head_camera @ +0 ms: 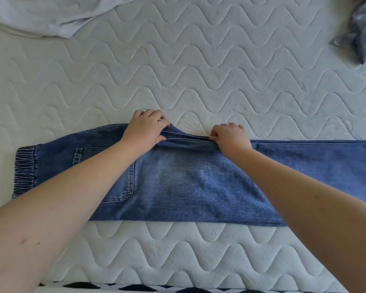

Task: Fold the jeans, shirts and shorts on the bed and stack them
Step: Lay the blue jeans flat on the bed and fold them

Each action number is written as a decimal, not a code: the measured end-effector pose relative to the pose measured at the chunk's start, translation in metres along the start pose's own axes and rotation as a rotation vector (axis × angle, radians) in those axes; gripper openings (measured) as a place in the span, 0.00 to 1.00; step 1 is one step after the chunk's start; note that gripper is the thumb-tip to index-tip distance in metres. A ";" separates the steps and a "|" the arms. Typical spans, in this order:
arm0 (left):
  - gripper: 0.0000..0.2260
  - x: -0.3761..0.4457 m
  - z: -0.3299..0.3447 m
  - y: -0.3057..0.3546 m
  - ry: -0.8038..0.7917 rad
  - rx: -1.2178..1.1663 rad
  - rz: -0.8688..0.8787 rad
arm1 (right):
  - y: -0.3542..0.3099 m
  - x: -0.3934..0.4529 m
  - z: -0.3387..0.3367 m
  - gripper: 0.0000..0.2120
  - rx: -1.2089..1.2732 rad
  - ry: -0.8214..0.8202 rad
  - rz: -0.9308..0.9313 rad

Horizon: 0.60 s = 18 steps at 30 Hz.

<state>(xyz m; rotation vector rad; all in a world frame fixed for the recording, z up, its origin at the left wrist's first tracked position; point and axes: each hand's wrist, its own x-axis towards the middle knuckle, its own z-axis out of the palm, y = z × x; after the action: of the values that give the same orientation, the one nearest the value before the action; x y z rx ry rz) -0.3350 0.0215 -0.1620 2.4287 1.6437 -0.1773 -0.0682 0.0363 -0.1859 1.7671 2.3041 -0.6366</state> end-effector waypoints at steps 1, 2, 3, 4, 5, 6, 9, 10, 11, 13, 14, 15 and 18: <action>0.16 0.006 0.000 -0.003 -0.045 0.008 -0.035 | 0.001 0.000 0.001 0.09 -0.005 0.007 -0.004; 0.16 0.013 -0.001 -0.006 -0.098 0.026 -0.053 | 0.002 0.001 0.002 0.09 -0.006 0.012 -0.006; 0.16 0.020 -0.002 -0.008 -0.155 0.048 -0.058 | 0.003 0.001 0.003 0.09 -0.004 0.018 -0.006; 0.15 0.027 -0.004 -0.011 -0.207 0.063 -0.057 | 0.004 0.001 0.003 0.09 0.000 0.023 -0.006; 0.14 0.033 -0.006 -0.013 -0.249 0.075 -0.055 | 0.005 0.002 0.003 0.09 0.001 0.023 -0.005; 0.14 0.037 -0.008 -0.017 -0.280 0.090 -0.049 | 0.006 0.003 0.003 0.09 -0.001 0.019 -0.007; 0.11 0.043 -0.015 -0.026 -0.345 0.165 -0.003 | 0.007 0.005 0.002 0.10 -0.004 0.005 -0.019; 0.10 0.044 -0.017 -0.027 -0.367 0.191 0.027 | 0.008 0.005 0.002 0.10 -0.005 0.002 -0.020; 0.09 0.044 -0.018 -0.026 -0.383 0.211 0.065 | 0.008 0.005 0.002 0.10 -0.003 -0.001 -0.018; 0.07 0.045 -0.020 -0.024 -0.386 0.225 0.144 | 0.007 0.004 0.002 0.10 0.002 -0.006 -0.013; 0.06 0.045 -0.021 -0.025 -0.371 0.209 0.177 | 0.007 0.003 0.002 0.10 0.002 -0.008 -0.012; 0.06 0.045 -0.023 -0.026 -0.346 0.179 0.209 | 0.007 0.003 0.002 0.10 0.002 -0.008 -0.012; 0.06 0.039 -0.031 -0.035 -0.262 0.045 0.284 | 0.007 0.001 0.001 0.10 0.009 -0.007 -0.023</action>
<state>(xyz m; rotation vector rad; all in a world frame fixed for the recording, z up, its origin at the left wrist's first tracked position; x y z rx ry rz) -0.3536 0.0770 -0.1435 2.5114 1.1852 -0.4680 -0.0618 0.0387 -0.1890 1.7424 2.3237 -0.6559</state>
